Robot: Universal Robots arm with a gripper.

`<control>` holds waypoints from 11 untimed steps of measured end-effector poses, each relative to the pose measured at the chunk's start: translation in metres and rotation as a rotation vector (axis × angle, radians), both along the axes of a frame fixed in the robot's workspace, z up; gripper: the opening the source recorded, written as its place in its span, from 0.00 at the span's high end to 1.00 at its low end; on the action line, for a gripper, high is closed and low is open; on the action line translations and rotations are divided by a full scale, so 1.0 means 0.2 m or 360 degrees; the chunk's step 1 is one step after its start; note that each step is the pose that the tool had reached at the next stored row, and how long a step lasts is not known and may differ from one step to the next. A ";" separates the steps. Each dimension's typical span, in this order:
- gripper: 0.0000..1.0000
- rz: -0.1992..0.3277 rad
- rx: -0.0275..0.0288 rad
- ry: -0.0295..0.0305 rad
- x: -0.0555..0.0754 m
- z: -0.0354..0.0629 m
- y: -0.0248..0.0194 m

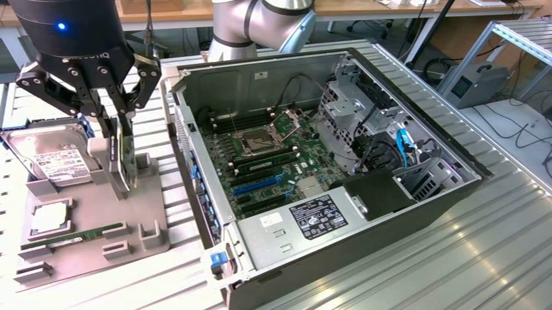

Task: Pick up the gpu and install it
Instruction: 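Pick up the gpu and move the gpu toward the slot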

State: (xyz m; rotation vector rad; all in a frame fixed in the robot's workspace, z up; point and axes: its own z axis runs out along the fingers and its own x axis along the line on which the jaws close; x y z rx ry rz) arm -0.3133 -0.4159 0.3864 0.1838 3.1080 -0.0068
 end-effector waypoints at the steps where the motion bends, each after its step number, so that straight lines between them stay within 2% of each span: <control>1: 0.73 0.0000 -0.00001 0.00001 0.00 0.003 0.000; 11: 0.73 0.0000 -0.00001 0.00001 0.00 0.032 0.000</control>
